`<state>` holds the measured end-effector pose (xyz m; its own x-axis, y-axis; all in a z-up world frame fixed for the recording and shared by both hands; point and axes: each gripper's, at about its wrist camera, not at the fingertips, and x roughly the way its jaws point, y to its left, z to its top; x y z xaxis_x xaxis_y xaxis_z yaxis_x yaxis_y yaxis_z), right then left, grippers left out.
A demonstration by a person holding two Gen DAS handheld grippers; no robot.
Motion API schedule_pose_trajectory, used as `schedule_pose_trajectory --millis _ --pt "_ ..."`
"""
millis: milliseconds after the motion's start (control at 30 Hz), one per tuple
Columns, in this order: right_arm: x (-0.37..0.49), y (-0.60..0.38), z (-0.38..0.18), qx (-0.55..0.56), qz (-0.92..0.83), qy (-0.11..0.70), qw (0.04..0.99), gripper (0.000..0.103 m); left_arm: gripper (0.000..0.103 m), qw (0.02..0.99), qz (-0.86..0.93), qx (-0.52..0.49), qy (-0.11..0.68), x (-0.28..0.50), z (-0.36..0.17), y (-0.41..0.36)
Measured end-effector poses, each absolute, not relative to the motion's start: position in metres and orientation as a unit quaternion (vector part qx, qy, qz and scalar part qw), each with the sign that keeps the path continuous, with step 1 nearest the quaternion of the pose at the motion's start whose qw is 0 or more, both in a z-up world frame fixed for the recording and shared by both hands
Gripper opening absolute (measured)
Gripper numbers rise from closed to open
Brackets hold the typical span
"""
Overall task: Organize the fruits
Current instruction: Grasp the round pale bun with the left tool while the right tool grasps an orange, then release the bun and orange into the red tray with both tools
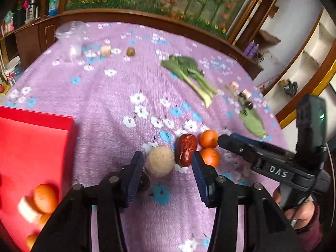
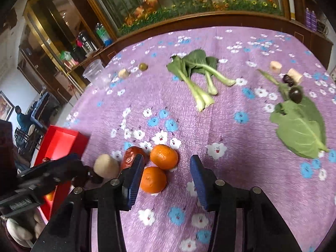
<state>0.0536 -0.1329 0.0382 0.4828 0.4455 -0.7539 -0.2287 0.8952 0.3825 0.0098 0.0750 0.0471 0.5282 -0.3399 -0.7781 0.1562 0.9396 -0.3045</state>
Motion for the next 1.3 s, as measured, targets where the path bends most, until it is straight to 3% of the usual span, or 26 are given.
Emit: schedule_pose_trajectory --millis 367,467,633,933,1300 --pt "0.069 -0.11 0.021 0.089 0.204 0.475 0.852 0.05 0.046 0.871 -0.117 -0.038 0.476 0.028 0.018 0.062" --pt "0.069 -0.106 0.021 0.078 0.203 0.471 0.855 0.05 0.035 0.876 -0.118 -0.024 0.467 0.028 0.017 0.056" --pt "0.067 -0.101 0.021 0.065 0.197 0.463 0.862 0.037 0.031 0.886 -0.11 0.024 0.451 0.02 0.02 0.042" --pt "0.053 -0.113 0.046 0.087 0.198 0.438 0.873 0.035 0.031 0.892 -0.116 -0.046 0.435 -0.004 0.047 0.069" --pt "0.009 -0.087 0.091 0.086 0.242 0.41 0.875 0.036 0.031 0.909 -0.051 -0.162 0.38 -0.062 0.089 0.167"
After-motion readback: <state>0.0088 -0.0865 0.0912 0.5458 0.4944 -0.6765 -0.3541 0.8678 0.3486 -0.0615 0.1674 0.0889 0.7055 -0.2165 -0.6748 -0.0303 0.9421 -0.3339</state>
